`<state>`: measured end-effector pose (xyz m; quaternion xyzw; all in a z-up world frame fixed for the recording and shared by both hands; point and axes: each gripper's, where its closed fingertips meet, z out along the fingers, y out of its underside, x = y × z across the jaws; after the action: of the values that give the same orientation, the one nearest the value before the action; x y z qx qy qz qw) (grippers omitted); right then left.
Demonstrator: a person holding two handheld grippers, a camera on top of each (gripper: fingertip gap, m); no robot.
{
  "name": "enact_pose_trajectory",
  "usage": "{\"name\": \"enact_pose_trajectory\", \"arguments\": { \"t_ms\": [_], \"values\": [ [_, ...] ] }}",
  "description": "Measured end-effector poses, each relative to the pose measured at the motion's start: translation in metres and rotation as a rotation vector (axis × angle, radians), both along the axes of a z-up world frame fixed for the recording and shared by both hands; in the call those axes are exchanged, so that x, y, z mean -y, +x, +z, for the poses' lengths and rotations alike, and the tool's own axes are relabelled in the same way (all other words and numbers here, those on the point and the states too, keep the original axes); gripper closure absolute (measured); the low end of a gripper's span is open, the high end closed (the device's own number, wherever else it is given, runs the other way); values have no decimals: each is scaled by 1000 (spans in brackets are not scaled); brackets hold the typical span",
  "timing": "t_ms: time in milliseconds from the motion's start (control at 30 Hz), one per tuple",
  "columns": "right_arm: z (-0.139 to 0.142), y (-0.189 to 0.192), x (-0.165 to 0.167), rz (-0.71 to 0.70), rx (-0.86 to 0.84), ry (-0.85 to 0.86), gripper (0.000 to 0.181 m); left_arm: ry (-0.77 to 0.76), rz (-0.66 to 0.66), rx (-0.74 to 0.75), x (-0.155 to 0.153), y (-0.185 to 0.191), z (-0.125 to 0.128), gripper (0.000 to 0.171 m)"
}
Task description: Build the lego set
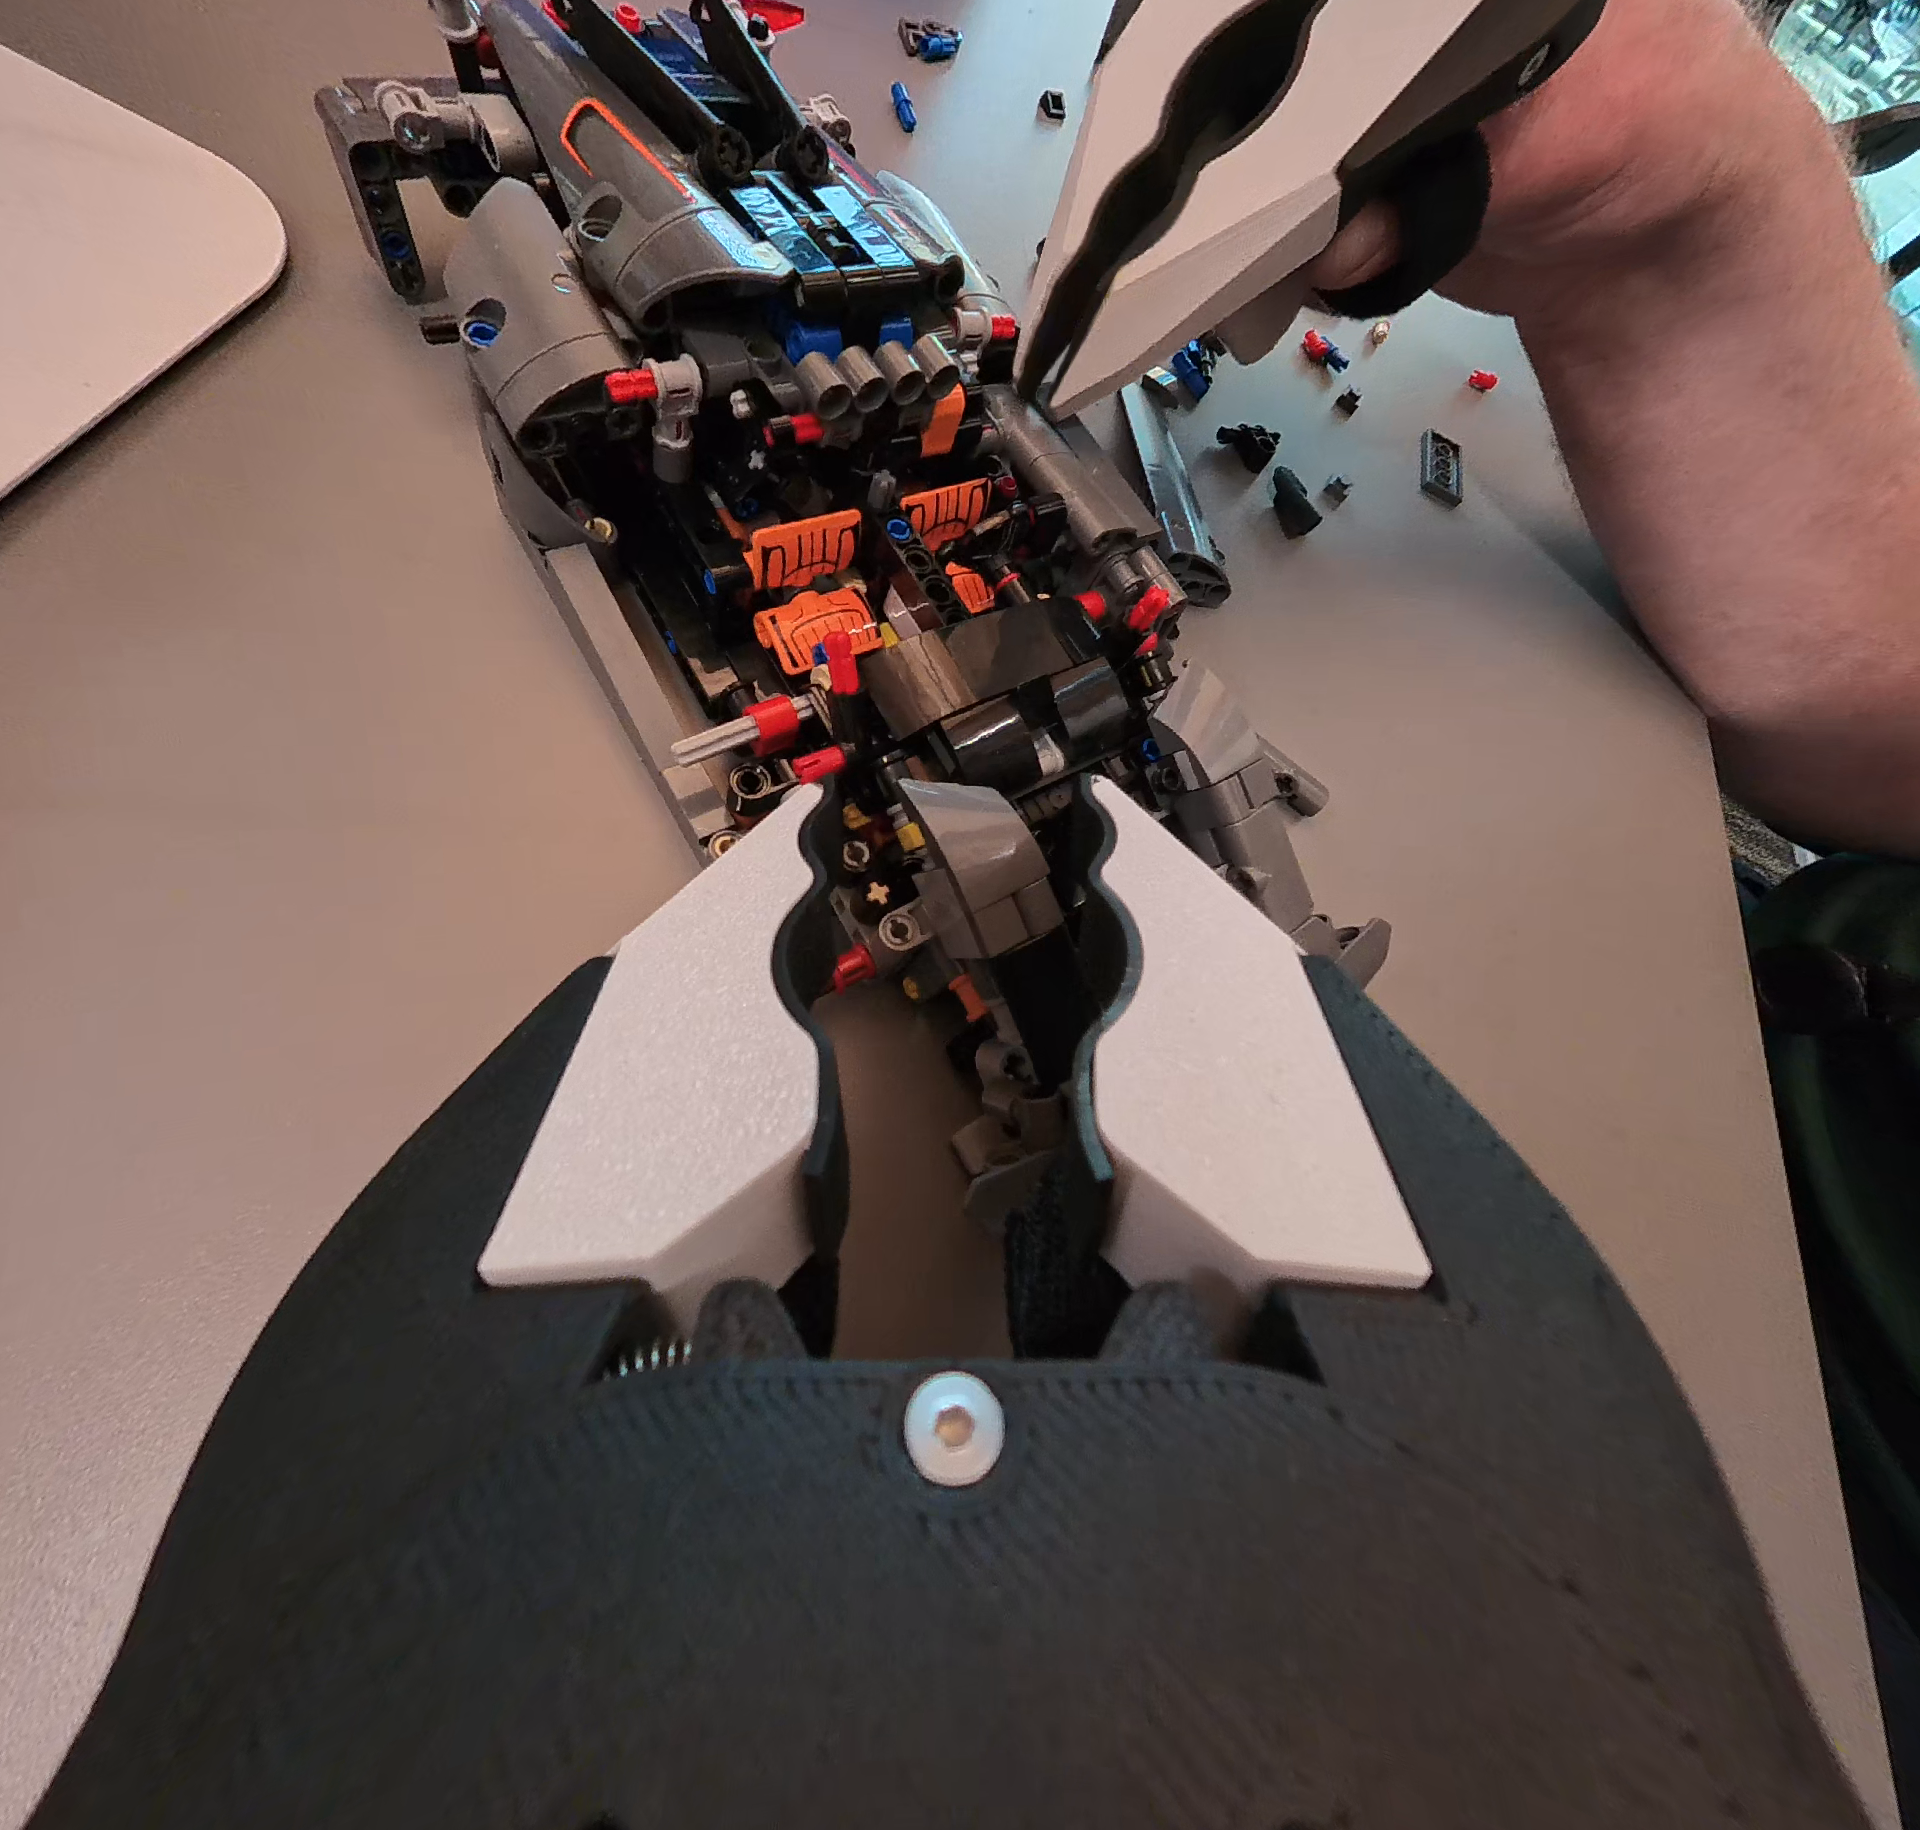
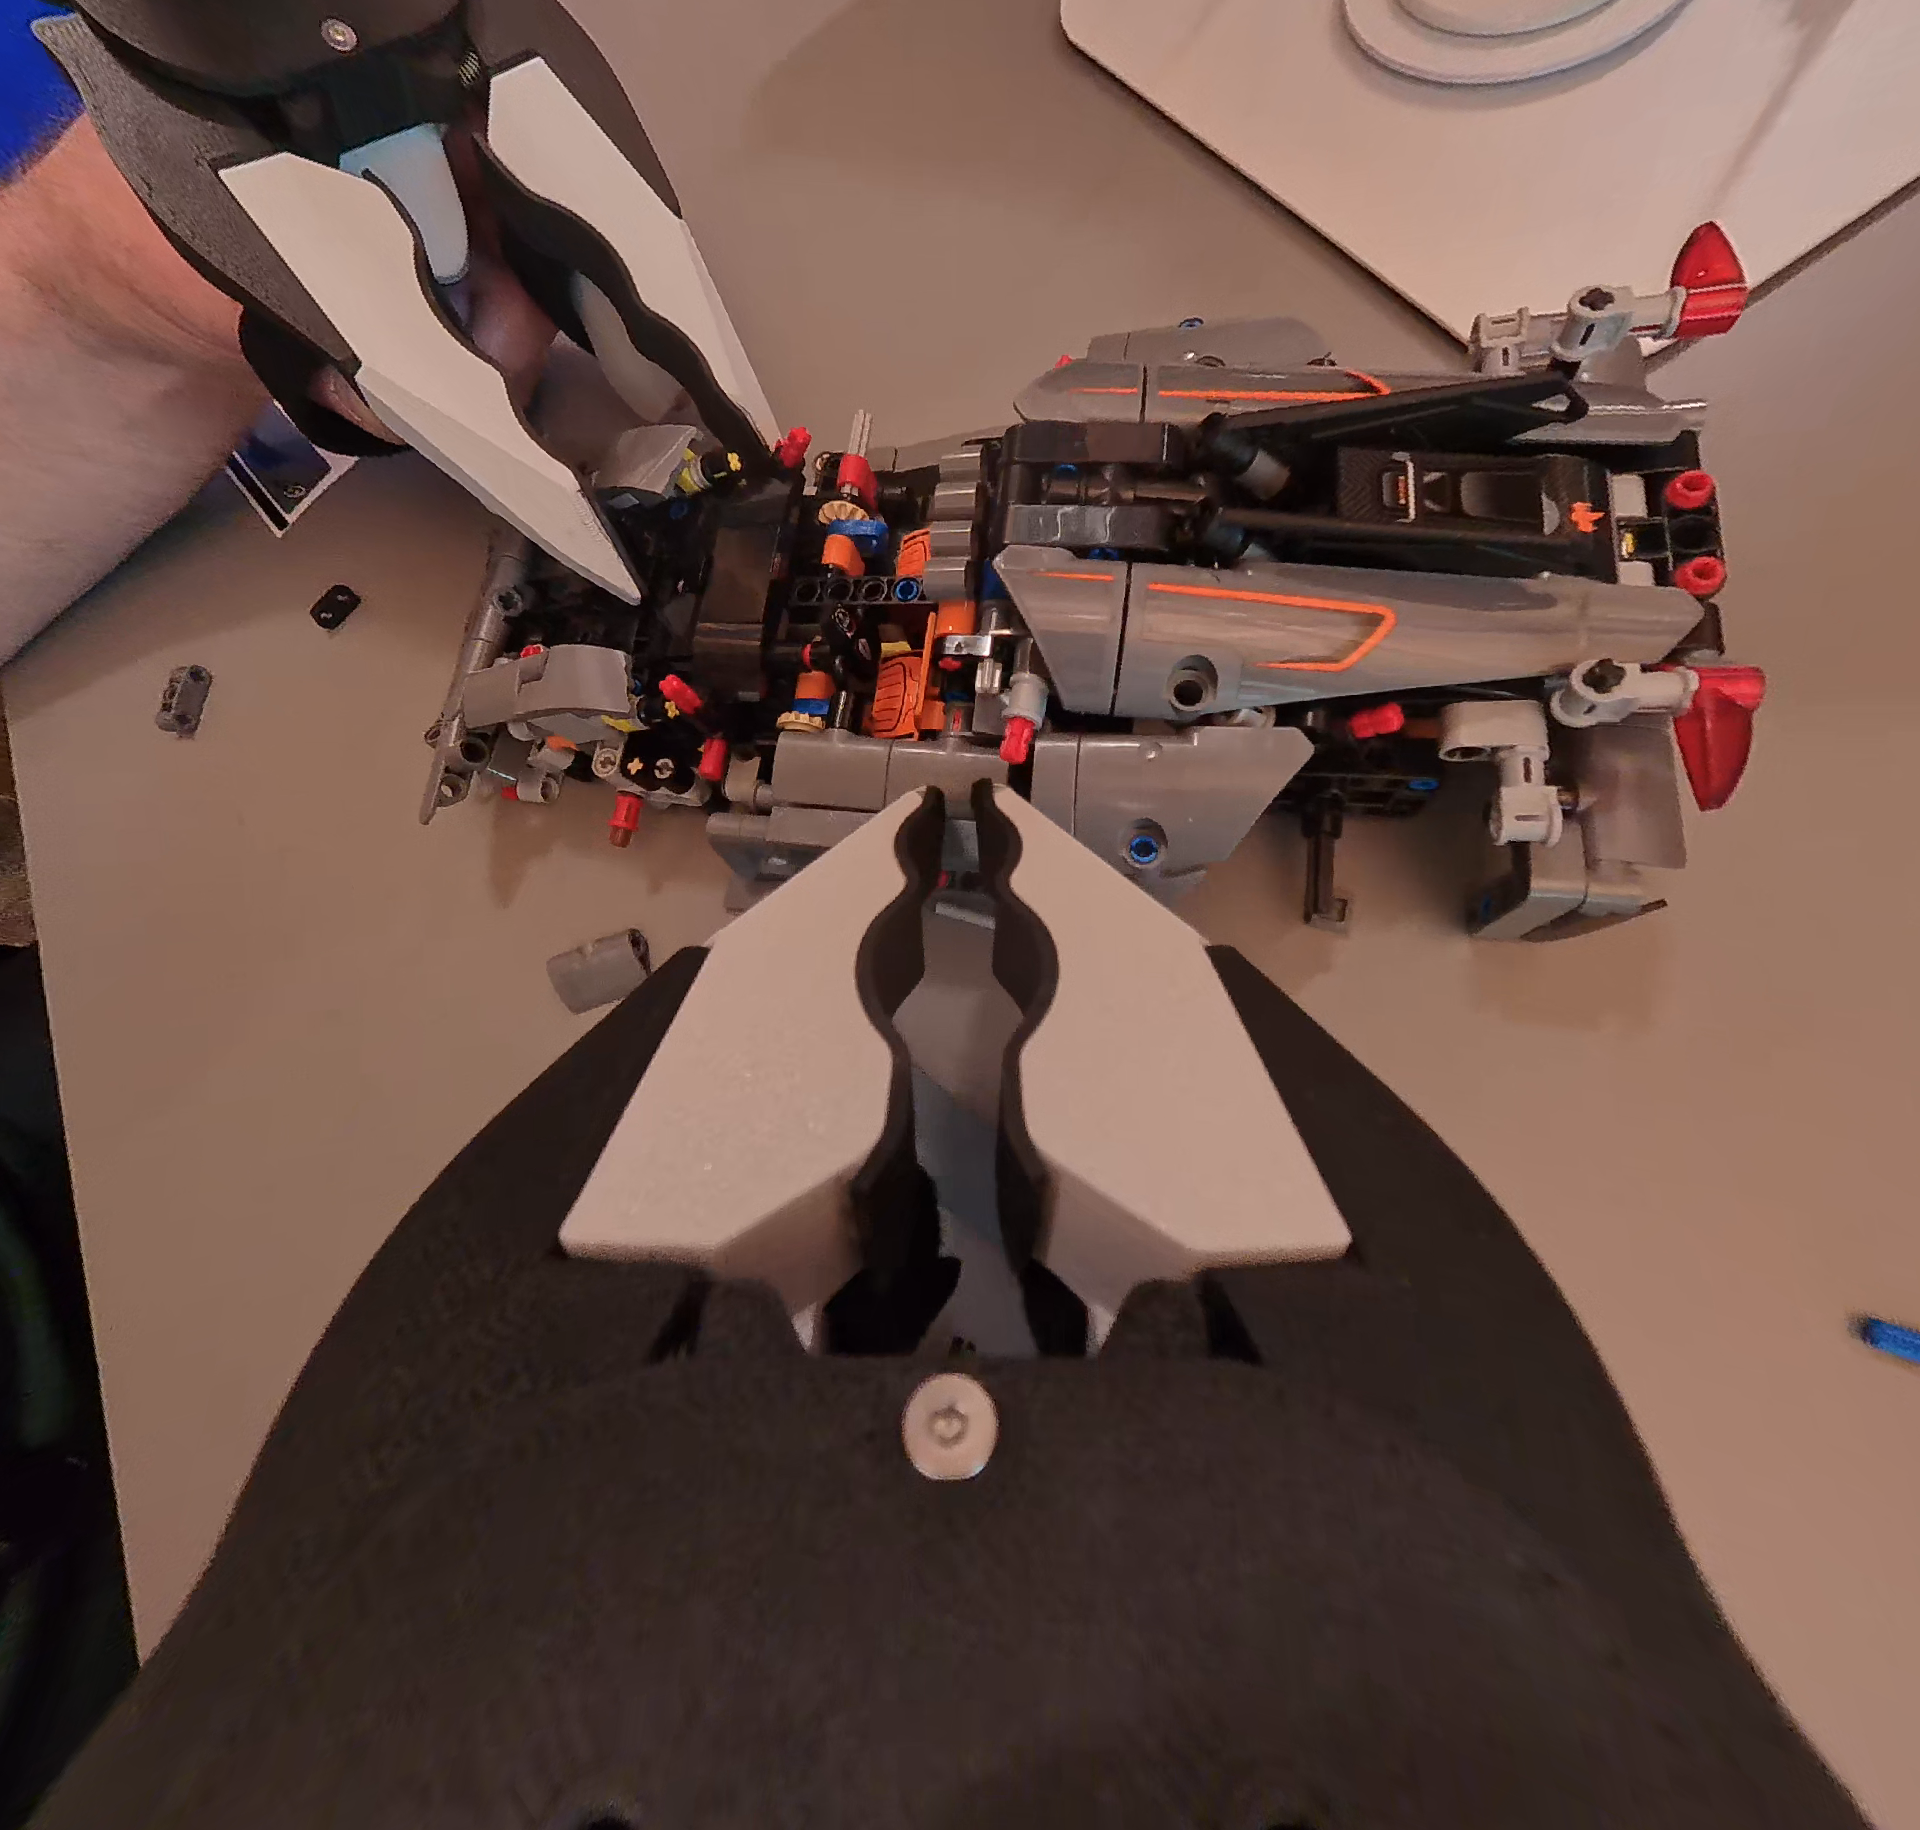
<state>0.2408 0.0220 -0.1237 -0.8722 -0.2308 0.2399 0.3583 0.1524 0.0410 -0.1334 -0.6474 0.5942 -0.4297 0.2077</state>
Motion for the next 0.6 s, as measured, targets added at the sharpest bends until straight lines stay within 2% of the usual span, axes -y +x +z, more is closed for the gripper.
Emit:
{"name": "enact_pose_trajectory", "arguments": {
  "t_ms": [300,600],
  "values": [
    [2,2,7,5,-66,-48,167,-1,-1,1,0,0,0,130],
    [4,2,15,27,-21,-49,150,-2,-2,2,0,0,0,130]
  ]
}}
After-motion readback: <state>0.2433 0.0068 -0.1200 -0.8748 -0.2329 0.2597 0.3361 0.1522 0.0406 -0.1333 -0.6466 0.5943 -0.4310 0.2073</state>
